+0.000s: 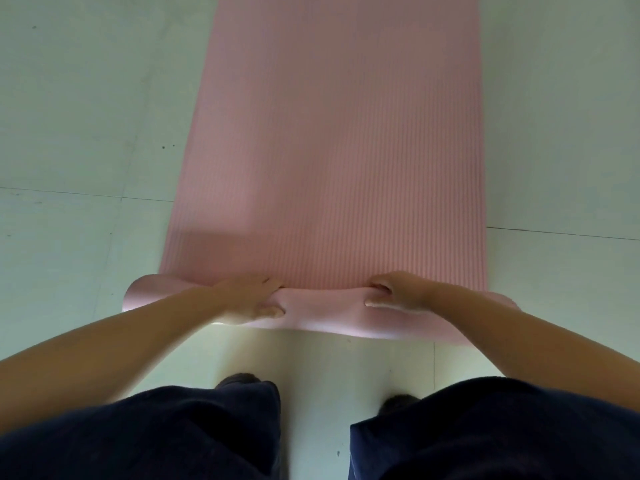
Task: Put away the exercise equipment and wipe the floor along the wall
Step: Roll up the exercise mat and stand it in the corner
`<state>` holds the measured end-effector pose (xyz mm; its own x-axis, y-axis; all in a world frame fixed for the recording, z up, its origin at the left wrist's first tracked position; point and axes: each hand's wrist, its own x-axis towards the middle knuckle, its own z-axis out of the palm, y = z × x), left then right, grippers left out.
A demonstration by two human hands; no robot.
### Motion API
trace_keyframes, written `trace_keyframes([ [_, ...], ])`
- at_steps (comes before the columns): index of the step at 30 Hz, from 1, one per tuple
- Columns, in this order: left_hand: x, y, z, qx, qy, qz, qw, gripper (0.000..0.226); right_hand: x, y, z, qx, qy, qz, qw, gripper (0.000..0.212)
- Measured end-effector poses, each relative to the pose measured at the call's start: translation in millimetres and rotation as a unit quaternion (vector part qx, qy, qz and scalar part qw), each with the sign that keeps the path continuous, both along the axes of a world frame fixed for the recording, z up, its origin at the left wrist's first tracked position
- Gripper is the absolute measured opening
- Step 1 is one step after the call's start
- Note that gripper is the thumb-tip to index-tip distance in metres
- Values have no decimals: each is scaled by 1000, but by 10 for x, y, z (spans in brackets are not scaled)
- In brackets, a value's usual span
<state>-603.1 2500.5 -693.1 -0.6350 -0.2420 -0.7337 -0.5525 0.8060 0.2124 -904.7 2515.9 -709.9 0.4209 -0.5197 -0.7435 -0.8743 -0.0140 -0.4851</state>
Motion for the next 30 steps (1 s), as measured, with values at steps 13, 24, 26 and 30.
trace_keyframes([
  [13,-379,397,-92,-153,15,31,988,80,124,-119,53,-222,89,67,969,24],
  [24,-310,-178,-15,-93,18,51,994,52,-1,522,59,-281,188,198,920,112],
  [26,-144,-171,8,-87,19,116,989,50,-11,457,76,-297,177,198,917,108],
  [30,206,-8,-81,-219,138,44,965,53,-33,432,62,-305,149,178,924,97],
])
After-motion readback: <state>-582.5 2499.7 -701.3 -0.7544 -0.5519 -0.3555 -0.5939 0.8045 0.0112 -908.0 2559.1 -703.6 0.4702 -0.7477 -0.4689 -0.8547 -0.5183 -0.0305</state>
